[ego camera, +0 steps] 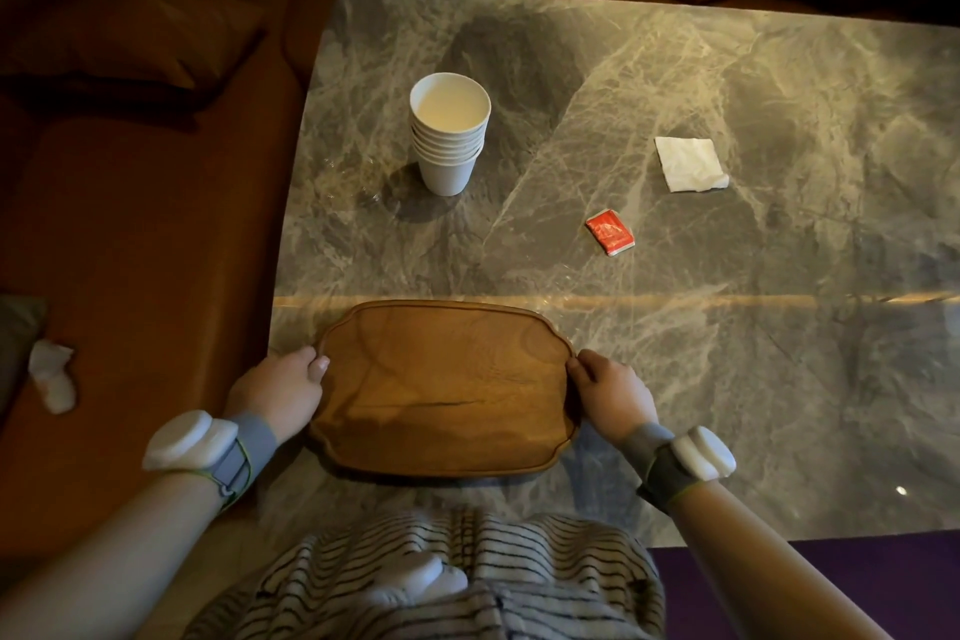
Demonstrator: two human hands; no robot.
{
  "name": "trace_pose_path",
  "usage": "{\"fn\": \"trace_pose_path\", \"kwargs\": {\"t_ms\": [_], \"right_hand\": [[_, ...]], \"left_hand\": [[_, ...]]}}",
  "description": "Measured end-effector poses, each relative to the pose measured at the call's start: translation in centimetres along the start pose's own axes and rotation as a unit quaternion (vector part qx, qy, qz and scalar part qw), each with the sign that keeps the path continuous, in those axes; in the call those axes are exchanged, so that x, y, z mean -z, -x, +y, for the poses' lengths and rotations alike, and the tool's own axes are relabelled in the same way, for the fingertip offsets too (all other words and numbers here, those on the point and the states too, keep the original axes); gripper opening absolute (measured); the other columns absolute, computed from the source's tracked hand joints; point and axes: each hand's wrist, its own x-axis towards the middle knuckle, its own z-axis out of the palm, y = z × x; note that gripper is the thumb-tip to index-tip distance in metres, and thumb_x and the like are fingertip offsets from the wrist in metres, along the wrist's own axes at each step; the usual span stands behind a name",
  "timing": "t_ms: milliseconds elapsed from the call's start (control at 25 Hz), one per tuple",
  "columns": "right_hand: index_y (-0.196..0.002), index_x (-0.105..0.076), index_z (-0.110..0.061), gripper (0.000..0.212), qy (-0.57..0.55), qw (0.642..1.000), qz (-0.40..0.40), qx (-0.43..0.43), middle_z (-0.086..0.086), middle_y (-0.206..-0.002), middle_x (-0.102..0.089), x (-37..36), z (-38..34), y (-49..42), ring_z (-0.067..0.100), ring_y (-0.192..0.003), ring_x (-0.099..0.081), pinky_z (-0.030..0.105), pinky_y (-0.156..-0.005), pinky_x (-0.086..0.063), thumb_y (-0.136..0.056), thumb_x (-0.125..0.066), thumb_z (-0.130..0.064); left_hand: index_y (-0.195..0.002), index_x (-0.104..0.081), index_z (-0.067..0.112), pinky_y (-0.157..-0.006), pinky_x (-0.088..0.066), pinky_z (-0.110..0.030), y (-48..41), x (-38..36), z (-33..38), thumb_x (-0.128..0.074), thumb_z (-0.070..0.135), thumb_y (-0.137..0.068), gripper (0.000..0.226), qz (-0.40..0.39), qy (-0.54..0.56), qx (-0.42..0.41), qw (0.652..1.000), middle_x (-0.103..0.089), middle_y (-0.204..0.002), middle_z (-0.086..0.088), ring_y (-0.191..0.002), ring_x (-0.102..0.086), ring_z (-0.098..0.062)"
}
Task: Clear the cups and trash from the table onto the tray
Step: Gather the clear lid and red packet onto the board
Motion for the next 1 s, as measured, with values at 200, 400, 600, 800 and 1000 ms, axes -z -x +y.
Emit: {"fn": "trace_pose_path", "kwargs": {"t_ms": [200,400,600,800,1000], "right_hand": [[-0.081,-0.057,-0.017,0.034,0.004,0.999,0.031,0.013,0.008,-0.086,-0.066,0.9,0.3,-1.0,0.030,-0.082,-0.061,0.036,-0.071,-0.048,-0.094,-0.035,-0.040],[-0.125,-0.046,-0.014,0.034,-0.005,0.987,0.152,0.048,0.013,-0.129,-0.048,2.8,-1.0,-5.3,0.032,-0.118,-0.044,0.043,-0.089,-0.041,-0.094,-0.043,-0.030],[-0.145,-0.008,-0.037,0.073,0.065,0.989,0.129,-0.017,0.005,-0.159,0.001,5.1,-2.7,-10.2,0.038,-0.143,0.007,0.060,-0.111,-0.005,-0.086,-0.050,-0.049],[-0.143,-0.003,-0.044,0.079,0.096,0.994,0.054,-0.018,0.003,-0.158,0.015,5.6,-2.4,-13.8,0.040,-0.141,0.014,0.066,-0.109,0.001,-0.081,-0.050,-0.060],[-0.142,-0.019,-0.042,0.059,0.084,0.995,0.056,0.022,0.011,-0.158,0.001,4.3,-1.2,-14.7,0.042,-0.141,0.009,0.058,-0.113,0.000,-0.089,-0.043,-0.052]], "left_hand": [[-0.077,-0.049,0.012,-0.072,-0.046,-0.040,-0.9,1.6,1.4,-0.036,0.035,-0.094,0.031,0.088,-0.036,0.004,0.995,-0.056,-0.089,-0.012,-0.084,-0.056,-0.035],[-0.127,-0.039,0.004,-0.098,-0.035,-0.051,-4.5,3.2,5.1,-0.058,0.032,-0.084,0.055,0.159,-0.035,-0.042,0.986,-0.036,-0.136,-0.023,-0.123,-0.035,-0.041],[-0.146,-0.005,0.022,-0.112,-0.011,-0.054,-11.1,5.5,7.2,-0.061,0.049,-0.078,0.092,0.125,-0.028,-0.035,0.991,-0.001,-0.157,-0.012,-0.142,-0.001,-0.036],[-0.145,0.004,0.031,-0.114,-0.002,-0.056,-17.2,7.5,8.6,-0.064,0.058,-0.070,0.105,0.101,-0.012,-0.018,0.995,0.007,-0.158,-0.007,-0.142,0.008,-0.037],[-0.146,0.000,0.028,-0.116,-0.006,-0.052,-20.7,8.1,8.8,-0.065,0.059,-0.070,0.104,0.050,0.010,0.009,0.999,0.004,-0.158,-0.006,-0.143,0.004,-0.035]]}}
